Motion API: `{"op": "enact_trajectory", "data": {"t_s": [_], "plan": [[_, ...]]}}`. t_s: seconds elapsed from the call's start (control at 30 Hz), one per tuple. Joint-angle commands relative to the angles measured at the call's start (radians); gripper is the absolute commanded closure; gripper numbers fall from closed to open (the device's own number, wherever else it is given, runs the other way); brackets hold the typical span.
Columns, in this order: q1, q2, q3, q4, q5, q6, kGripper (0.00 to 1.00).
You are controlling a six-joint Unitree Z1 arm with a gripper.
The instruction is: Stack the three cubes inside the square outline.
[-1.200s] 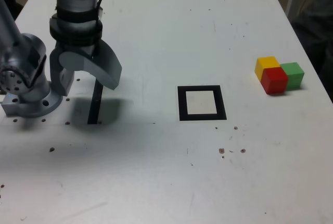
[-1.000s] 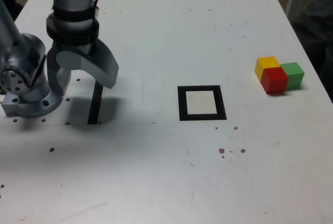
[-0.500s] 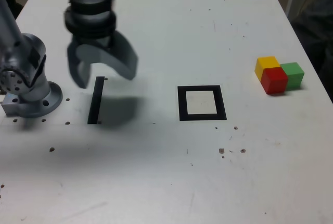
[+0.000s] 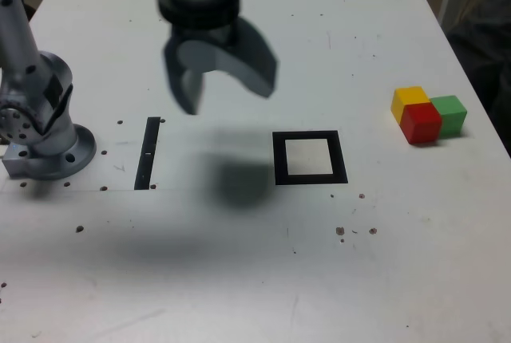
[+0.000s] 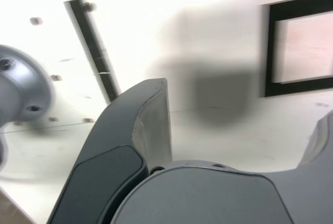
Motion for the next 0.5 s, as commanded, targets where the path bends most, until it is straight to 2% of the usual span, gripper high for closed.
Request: {"op": "enact_trajectory", "data": {"t_s": [0.0, 0.13, 0.47], "plan": [[-0.006, 0.031, -0.05, 0.003, 0.002, 0.003, 0.03], [-0.022, 0.11, -0.165, 0.035, 0.002, 0.004, 0.03], [-0.075, 0.333, -0.53, 0.22, 0.017, -0.009, 0.03]]}}
